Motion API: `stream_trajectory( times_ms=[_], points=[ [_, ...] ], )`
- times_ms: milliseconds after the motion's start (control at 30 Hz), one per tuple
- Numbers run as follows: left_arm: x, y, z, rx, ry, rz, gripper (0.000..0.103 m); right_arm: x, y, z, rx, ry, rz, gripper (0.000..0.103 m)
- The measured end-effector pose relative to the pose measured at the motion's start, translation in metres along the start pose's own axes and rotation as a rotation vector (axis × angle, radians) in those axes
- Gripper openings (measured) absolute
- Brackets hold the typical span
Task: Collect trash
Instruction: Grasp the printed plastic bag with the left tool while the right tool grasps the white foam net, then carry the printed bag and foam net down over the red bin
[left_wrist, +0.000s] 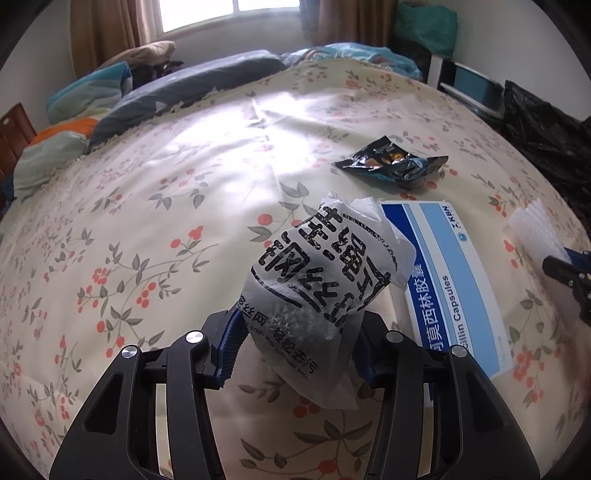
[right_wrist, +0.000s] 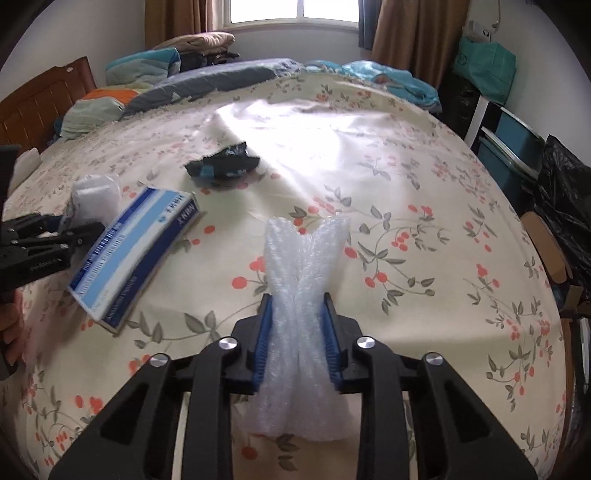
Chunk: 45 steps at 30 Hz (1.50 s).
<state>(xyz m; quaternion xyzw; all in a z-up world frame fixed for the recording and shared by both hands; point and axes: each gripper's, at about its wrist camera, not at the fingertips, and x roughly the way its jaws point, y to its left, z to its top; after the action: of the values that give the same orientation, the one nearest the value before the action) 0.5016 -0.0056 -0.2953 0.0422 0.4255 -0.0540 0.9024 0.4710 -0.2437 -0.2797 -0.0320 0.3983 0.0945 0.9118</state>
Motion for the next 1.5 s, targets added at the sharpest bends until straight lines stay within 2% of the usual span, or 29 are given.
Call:
stream_trajectory(
  times_ms=[333,667,1100,1333,1500],
  points=[
    [-0.045,0.005,-0.02,-0.024,0.002,0.003,0.049,-0.068,0.016,-0.017,-0.011,-0.04,0.061,0.022],
    [-0.145,-0.007,-0.072,-0.026,-0.017,-0.013,0.049,-0.156,0.04,-0.065,-0.012,-0.052,0.12,0.022],
    [-0.294,-0.049,-0.185,0.01,-0.021,-0.052,0.049,-0.279,0.066,-0.159,-0.004,-0.077,0.184,0.022],
    [-0.349,-0.069,-0.248,0.02,-0.006,-0.067,0.049,-0.321,0.078,-0.213,-0.02,-0.066,0.211,0.022],
    [-0.372,-0.076,-0.292,0.003,0.016,-0.087,0.049,-0.339,0.085,-0.249,-0.024,-0.042,0.233,0.022]
  ],
)
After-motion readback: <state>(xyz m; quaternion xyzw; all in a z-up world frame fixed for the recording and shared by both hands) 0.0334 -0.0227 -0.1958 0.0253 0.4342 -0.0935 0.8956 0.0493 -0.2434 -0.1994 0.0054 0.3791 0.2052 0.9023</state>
